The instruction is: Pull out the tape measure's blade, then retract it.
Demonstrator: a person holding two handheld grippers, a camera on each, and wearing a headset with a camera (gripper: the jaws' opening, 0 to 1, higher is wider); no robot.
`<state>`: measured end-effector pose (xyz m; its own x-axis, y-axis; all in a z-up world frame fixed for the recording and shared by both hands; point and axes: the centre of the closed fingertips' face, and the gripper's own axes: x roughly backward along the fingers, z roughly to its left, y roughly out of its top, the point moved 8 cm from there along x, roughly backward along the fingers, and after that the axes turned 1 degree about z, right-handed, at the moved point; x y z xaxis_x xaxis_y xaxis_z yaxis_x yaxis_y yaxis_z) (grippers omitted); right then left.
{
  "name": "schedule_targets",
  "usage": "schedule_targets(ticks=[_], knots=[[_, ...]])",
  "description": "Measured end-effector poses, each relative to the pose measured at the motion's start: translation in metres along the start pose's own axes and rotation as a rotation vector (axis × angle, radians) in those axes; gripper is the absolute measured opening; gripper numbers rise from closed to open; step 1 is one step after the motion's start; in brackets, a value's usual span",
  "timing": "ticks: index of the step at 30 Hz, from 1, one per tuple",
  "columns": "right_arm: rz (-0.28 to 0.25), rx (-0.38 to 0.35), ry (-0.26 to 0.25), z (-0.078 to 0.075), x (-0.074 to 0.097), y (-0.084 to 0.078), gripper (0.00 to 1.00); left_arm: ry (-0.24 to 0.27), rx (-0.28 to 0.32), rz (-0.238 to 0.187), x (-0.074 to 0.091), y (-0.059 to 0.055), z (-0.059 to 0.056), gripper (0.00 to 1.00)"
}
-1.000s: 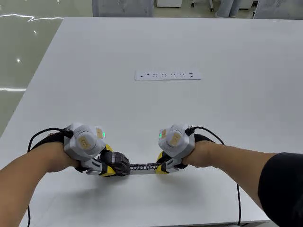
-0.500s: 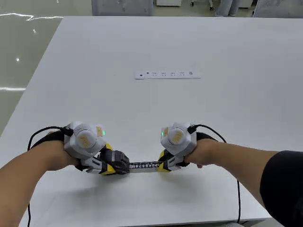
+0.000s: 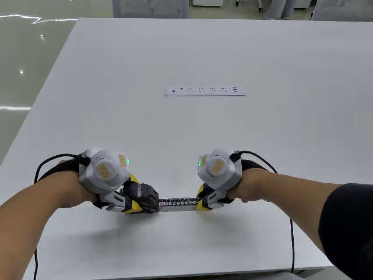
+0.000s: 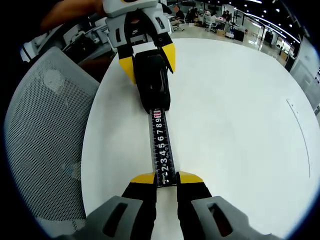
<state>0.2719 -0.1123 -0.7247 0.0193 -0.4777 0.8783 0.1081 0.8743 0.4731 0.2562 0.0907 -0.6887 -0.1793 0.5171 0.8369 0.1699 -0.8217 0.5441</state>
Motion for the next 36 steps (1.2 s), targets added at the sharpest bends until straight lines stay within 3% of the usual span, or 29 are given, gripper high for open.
schedule_targets(ticks=[36], knots=[[0.012,0.019,-0.011,-0.004,0.006,-0.011,0.10,0.005,0.011,-0.004,-0.001,0.000,0.001,0.30]])
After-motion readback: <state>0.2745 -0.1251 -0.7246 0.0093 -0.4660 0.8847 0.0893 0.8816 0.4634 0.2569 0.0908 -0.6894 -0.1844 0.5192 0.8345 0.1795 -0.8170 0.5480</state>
